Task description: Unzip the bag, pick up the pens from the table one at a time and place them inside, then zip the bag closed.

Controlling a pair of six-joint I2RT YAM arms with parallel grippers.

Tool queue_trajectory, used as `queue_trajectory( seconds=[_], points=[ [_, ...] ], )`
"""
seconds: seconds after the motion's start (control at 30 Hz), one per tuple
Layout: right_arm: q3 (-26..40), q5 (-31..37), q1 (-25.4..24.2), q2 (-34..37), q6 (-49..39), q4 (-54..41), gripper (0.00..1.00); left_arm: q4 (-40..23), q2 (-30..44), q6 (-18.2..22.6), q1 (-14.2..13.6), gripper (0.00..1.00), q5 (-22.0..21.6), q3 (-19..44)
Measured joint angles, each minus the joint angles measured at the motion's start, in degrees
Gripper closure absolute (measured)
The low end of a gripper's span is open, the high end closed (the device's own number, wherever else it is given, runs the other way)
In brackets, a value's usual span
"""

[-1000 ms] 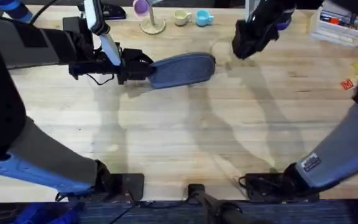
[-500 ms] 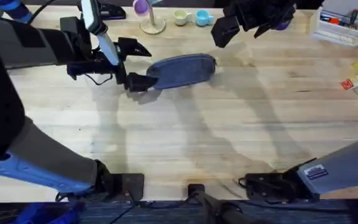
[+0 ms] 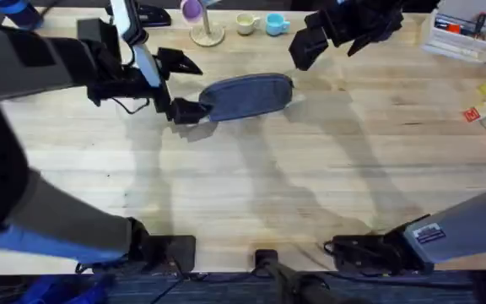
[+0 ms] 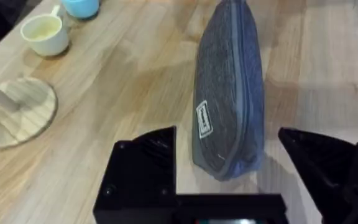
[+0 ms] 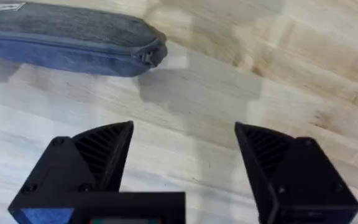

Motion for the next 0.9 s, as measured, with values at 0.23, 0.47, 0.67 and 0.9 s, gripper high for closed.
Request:
queue_trajectory(
  seconds=[0.23, 0.47, 0.67, 0.9],
  points=[
    [0.0, 0.0, 0.0, -0.3, -1.0, -0.7, 0.005, -0.3, -15.7, -11.3, 0.0, 0.007, -9.4, 0.0],
    [0.0, 0.0, 0.0, -4.4, -1.4, 0.0, 0.005, -12.2, -31.1, -26.7, -0.6, 0.008, -20.0, 1.9],
    [0.0, 0.0, 0.0, -7.9, -1.4, 0.5, 0.005, -27.4, -38.4, -31.1, -4.7, 0.008, -28.1, 8.2],
    [-10.7, 0.0, 0.2, -12.9, -0.3, 7.4, 0.006, -35.2, -39.5, -38.8, -8.1, 0.008, -33.6, 13.5]
  ],
)
